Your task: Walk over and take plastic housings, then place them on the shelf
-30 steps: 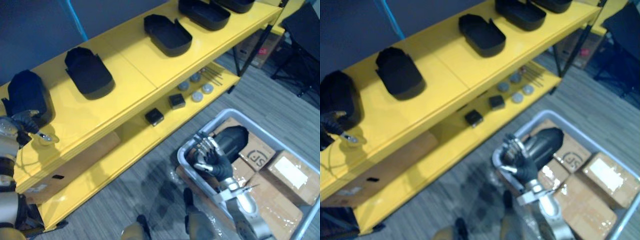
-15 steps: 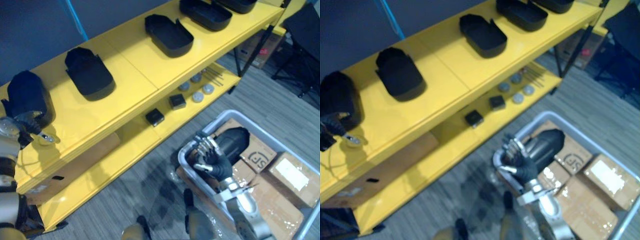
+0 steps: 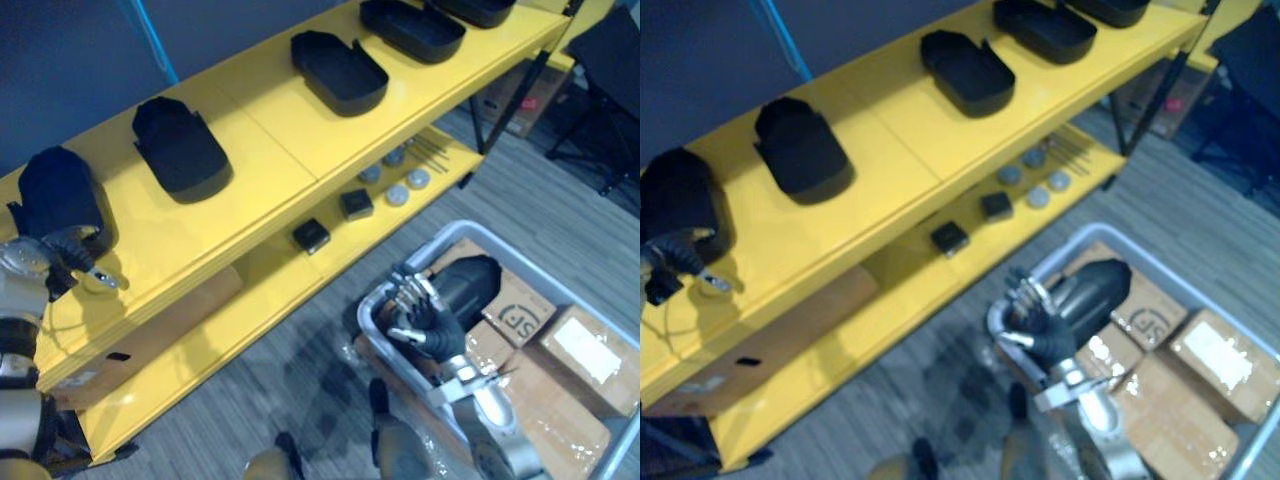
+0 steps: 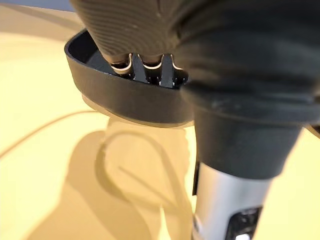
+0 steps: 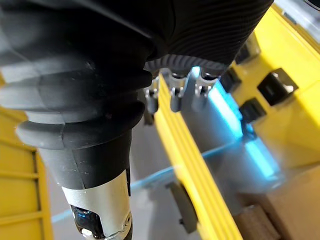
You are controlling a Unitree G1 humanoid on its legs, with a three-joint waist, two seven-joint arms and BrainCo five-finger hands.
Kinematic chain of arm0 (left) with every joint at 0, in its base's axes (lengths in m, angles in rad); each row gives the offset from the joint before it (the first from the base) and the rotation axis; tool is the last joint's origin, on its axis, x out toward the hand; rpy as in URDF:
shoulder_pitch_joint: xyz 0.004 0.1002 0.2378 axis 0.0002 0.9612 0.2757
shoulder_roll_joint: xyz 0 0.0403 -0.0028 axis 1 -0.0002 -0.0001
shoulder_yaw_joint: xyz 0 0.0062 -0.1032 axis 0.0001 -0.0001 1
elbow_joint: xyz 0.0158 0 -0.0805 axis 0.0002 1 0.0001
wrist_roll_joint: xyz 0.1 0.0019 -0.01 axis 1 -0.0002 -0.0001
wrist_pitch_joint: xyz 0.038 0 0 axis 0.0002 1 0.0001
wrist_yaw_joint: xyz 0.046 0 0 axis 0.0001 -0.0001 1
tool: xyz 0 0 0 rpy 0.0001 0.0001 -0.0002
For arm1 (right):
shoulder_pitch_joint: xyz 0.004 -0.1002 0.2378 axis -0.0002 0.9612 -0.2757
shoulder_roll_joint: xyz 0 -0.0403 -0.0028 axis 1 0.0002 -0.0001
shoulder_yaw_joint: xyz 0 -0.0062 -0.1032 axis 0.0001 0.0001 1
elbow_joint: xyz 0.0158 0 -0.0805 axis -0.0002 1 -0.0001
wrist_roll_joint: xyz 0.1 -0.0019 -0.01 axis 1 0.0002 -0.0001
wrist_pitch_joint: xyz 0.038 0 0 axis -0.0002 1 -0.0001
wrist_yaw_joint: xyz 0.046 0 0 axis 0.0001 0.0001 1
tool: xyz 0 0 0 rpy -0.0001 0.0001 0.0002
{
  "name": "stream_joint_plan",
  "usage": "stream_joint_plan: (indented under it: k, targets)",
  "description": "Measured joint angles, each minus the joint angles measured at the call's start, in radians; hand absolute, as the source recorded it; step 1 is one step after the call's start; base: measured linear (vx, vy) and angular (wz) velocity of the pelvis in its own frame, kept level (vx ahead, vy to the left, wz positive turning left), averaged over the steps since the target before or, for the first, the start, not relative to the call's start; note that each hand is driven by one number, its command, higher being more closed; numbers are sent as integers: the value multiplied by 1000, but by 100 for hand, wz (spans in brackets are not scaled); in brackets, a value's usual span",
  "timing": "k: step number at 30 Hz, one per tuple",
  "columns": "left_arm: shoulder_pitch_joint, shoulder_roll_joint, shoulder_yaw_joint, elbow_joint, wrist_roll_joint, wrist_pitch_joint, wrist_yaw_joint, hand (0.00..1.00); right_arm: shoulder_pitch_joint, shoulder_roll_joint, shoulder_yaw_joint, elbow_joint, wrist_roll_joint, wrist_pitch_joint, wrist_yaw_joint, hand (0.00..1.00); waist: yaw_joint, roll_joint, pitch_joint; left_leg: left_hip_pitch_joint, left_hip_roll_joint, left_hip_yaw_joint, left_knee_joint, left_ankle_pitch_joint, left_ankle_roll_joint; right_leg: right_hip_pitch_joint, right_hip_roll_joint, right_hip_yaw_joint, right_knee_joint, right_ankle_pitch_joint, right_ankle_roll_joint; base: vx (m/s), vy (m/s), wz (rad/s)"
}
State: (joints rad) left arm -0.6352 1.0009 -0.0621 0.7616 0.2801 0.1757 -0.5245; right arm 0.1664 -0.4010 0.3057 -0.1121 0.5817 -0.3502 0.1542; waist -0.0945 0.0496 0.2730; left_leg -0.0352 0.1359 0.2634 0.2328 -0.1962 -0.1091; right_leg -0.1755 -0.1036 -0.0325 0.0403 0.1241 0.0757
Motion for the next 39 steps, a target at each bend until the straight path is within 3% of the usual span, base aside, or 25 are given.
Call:
stream_joint_plan:
  k: [10,19,22,25,27,30,33,35,37,39]
  targets:
    - [0,0,-3,-38,-29,-1,12,0,16,0,0,0,12,0,1,0,0,3,2,6,0,-1,-15,13,-14,1,0,-2,0,0,0,0,0,0]
    - [-20,2,-4,-56,-38,6,100,0,46,2,1,0,12,-1,1,0,0,3,1,5,0,-4,-15,14,-14,2,0,-6,-1,0,0,0,0,0]
    - [-43,9,-3,-55,-37,12,161,0,55,3,2,0,12,-7,1,0,1,3,1,5,0,-7,-15,14,-13,5,0,-9,-3,1,1,0,0,0]
    - [-68,28,10,-52,-36,25,242,0,65,8,3,0,12,-27,0,0,1,6,-1,8,1,-10,-16,14,-13,19,0,-17,-15,4,1,1,2,6]
    - [-70,61,31,-52,-38,24,334,0,72,17,6,0,11,-42,-2,0,5,8,-9,19,3,-14,-20,15,-13,42,3,-23,-39,9,2,10,6,7]
    - [-68,91,123,-68,-102,15,462,0,84,41,6,-1,11,-64,-4,0,17,9,-24,30,0,-25,-40,25,-11,73,4,-35,-87,30,2,20,-7,10]
    - [14,94,218,-204,-226,-19,587,0,82,81,0,-4,-12,-68,-14,0,46,7,-73,39,2,-47,-68,39,-17,99,10,-58,-120,35,-2,26,-32,20]
    - [139,49,314,-367,-293,-46,661,0,61,96,-38,-6,-36,-68,-30,0,58,10,-89,75,8,-67,-92,41,-19,136,21,-86,-120,33,-4,36,-22,22]
    - [242,-52,410,-504,-323,-66,746,0,53,98,-93,-16,-37,-66,-39,0,81,7,-126,86,6,-82,-104,42,-18,146,24,-112,-120,33,-5,-2,0,20]
    - [343,-173,484,-627,-359,-79,838,0,44,105,-155,-44,-38,-66,-57,0,85,2,-142,90,-1,-109,-107,45,-12,165,20,-149,-121,32,-5,-42,1,34]
